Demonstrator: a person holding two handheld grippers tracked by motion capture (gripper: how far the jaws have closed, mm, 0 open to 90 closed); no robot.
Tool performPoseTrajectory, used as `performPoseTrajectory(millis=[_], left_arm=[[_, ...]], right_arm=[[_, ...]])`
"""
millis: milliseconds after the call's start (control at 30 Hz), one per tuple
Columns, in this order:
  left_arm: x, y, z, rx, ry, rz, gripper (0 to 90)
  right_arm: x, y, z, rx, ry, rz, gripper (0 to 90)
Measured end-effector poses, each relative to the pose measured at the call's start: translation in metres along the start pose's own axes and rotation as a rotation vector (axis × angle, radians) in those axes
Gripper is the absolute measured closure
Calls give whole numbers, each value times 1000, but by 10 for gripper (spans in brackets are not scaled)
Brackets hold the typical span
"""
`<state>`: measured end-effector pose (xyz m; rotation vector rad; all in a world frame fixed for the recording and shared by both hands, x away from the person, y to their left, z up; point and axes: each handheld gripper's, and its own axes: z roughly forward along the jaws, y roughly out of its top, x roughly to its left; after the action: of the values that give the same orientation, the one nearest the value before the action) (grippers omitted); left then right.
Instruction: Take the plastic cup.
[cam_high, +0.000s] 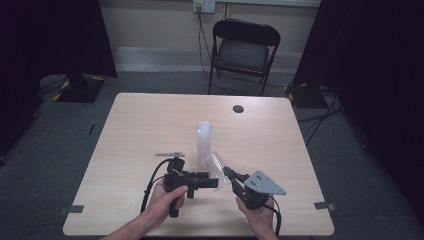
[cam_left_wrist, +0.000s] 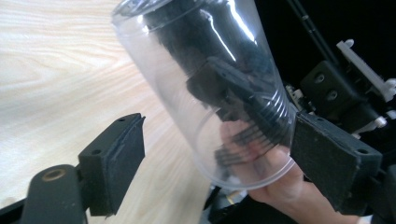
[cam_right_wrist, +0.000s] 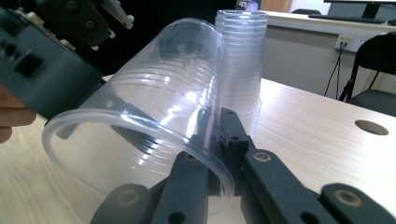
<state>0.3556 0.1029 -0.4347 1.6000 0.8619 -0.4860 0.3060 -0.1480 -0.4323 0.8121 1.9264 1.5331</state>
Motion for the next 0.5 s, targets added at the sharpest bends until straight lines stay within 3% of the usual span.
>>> performPoseTrajectory(millis=[200, 400, 500], left_arm=[[1, 0, -3, 10, 35, 27, 197], [3, -1, -7, 14, 75, 84, 204], [4, -3, -7, 33, 106, 140, 203]], right_arm=[[-4, 1, 0, 13, -7, 11, 897], [-9, 2, -1, 32, -17, 38, 898], [-12, 3, 0, 42, -12, 49, 898]])
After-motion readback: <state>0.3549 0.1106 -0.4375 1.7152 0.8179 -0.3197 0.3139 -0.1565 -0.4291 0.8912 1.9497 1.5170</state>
